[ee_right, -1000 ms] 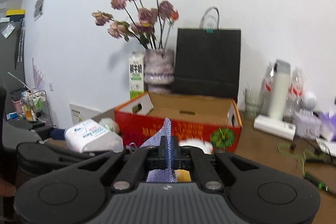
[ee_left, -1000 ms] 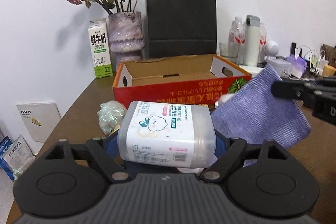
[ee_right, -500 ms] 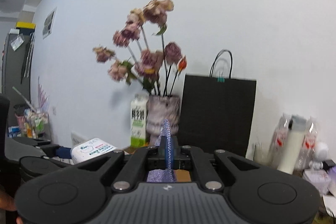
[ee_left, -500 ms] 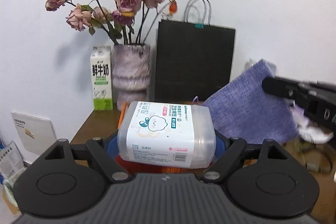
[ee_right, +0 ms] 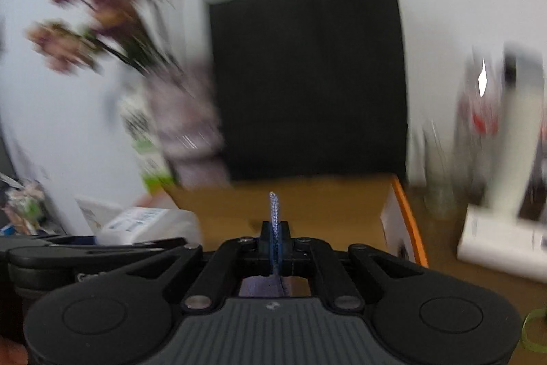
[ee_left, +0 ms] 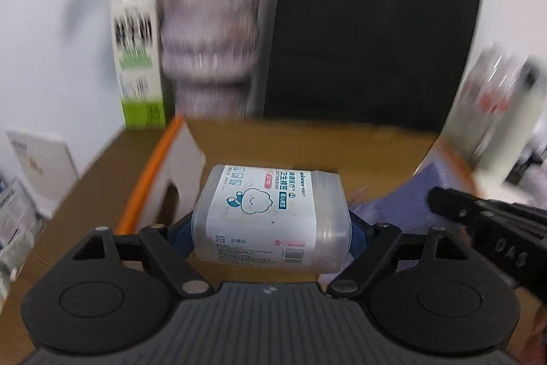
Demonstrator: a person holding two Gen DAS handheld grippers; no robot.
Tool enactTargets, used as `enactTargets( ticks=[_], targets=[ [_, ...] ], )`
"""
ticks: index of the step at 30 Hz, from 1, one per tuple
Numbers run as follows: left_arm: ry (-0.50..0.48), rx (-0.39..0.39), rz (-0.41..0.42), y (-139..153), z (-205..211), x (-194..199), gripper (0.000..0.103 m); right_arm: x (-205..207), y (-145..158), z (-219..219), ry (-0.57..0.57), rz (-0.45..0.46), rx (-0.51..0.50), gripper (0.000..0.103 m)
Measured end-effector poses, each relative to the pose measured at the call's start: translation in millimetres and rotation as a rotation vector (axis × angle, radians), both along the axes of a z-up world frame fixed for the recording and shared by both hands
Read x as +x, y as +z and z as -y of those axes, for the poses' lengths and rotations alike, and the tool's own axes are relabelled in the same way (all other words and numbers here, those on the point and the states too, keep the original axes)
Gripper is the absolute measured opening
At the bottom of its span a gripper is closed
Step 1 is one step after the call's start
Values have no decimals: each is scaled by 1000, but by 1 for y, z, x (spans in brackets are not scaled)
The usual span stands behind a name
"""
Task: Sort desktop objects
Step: 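Carry the wipes pack with the left tool into the box while the right tool drops the pouch in, then withdraw both open tools from the box back toward the desk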
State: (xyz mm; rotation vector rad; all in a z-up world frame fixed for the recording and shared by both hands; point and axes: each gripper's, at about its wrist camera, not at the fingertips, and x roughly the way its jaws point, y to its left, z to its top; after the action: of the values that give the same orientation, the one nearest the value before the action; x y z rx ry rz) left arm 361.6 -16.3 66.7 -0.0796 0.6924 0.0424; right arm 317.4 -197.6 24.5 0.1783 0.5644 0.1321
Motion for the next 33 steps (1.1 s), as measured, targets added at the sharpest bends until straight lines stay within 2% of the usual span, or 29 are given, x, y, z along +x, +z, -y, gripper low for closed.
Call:
enactTargets(
  ticks=[3,5,7,9,10,12,14,16,18,21,25,33],
  targets=[
    [8,0,-55,-19,-1,7,84,8,-21,9,-21,-53,-17,2],
    [12,-4,-52,-21,-4,6,84,13,-27,14,-40,-93,-14,4],
    [8,-9,-45,-18,-6,4,87,15,-31,19,-57,-119,3,13],
    [-7,6,-23,-15,-6,-1,97,9,-28,20,-50,-114,7,40],
    [-11,18,-9,-12,-5,-2,101,6,-25,19,-36,-99,11,46],
    [-24,34,24,-5,-5,-10,103,-6,-14,13,-13,-60,-14,75],
    [-18,51,44,4,-5,-18,103,-21,-1,7,-9,-10,-57,90],
    [-22,35,62,14,-9,-28,103,-38,12,3,9,33,-73,92],
    [-17,24,78,23,-13,-43,103,-57,23,1,11,59,-75,103],
    [-21,22,110,35,-21,-72,103,-89,35,0,7,96,-83,103],
    [-19,34,129,42,-31,-117,103,-132,40,-2,10,100,-84,103],
    [-16,23,144,26,-54,-192,103,-203,18,-19,31,64,-125,103]
  ],
)
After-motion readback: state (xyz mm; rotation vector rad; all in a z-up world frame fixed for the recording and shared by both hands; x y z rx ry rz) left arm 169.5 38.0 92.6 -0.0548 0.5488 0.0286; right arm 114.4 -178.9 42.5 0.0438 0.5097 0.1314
